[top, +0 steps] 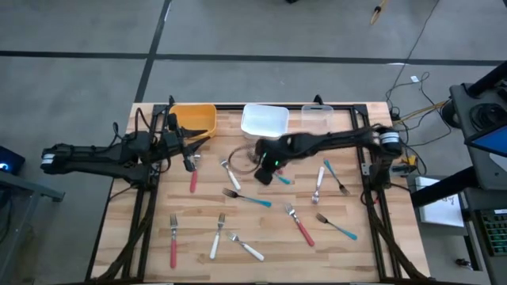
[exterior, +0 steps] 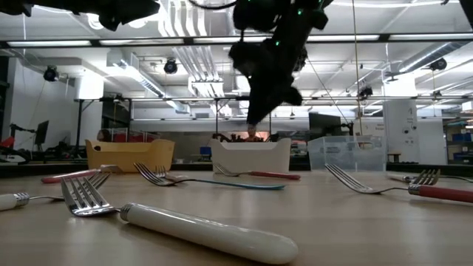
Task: Sort silverware by color (type)
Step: Put the blue fork into the transparent bin
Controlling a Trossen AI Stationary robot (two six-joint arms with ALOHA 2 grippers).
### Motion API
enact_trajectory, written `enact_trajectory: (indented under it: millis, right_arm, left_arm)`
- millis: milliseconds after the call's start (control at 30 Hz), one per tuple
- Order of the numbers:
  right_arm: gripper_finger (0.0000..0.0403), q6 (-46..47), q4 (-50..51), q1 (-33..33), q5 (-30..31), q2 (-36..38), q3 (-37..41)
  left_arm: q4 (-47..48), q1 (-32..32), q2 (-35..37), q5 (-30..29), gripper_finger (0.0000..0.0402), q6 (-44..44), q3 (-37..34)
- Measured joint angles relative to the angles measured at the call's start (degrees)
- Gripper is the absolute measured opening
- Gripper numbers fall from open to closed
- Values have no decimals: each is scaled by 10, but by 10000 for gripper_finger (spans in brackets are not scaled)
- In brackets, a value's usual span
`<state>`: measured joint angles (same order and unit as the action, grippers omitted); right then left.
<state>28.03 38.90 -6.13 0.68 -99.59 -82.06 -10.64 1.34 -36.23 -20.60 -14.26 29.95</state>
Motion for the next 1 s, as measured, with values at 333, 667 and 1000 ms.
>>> enact_trajectory:
  millis: [333, 667, 1000]
  right_arm:
    - [13, 82, 142, -174, -26, 106, -1]
    - [13, 50, 260, -340, -20, 132, 13]
    - [12, 45, 241, -381, -22, 131, 71]
  left_arm:
    - [0, 0, 0, 0, 78, 0, 0]
    - [1, 0, 0, 0, 78, -1, 0]
    - [1, 0, -1, 0, 78, -2, 0]
